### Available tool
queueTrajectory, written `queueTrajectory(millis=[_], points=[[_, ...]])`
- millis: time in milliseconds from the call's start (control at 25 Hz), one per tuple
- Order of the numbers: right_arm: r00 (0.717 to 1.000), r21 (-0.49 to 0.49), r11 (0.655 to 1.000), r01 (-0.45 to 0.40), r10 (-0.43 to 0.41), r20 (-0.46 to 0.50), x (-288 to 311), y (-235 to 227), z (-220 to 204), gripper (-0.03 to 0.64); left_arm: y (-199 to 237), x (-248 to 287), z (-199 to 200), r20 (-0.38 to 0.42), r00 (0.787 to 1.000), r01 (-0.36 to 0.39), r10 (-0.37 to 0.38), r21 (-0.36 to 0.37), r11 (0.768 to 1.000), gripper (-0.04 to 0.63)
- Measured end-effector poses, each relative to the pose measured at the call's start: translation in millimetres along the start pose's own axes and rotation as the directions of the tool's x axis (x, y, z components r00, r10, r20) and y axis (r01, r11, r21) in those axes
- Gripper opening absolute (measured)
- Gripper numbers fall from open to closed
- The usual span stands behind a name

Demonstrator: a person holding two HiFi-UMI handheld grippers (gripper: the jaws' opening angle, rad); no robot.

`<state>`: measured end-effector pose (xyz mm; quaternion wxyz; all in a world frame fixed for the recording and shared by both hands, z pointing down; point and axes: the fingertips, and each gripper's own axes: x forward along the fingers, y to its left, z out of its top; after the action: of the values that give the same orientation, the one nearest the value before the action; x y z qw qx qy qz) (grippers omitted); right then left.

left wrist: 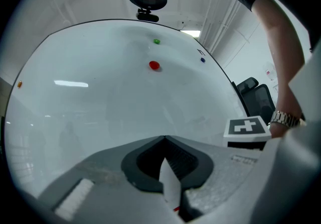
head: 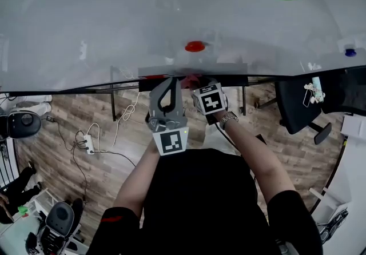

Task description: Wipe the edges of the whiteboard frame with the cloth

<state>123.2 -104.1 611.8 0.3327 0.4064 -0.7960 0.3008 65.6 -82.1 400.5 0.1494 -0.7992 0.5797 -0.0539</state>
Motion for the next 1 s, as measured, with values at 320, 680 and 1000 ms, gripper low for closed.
queueTrajectory(millis=[320,680,1000], points=[[0.999,-0.026,0.999,-0.037,0.036,-0.012,-3,-2,-1,0.060,-13,6,5,-0.003,1.000,-0.014,0.014,0.012,1.000,-0.003],[0.998,-0.050,0.996,-0.068,0.067,-0.019,-7,-6,-4,0.060,-21,12,6,-0.016,0.999,-0.038,0.038,0.024,0.999,-0.003],[0.996,-0.070,0.994,-0.083,0.081,-0.025,-9,-11,-6,0.058,-29,19,9,-0.015,0.998,-0.057,0.057,0.025,0.998,-0.003]])
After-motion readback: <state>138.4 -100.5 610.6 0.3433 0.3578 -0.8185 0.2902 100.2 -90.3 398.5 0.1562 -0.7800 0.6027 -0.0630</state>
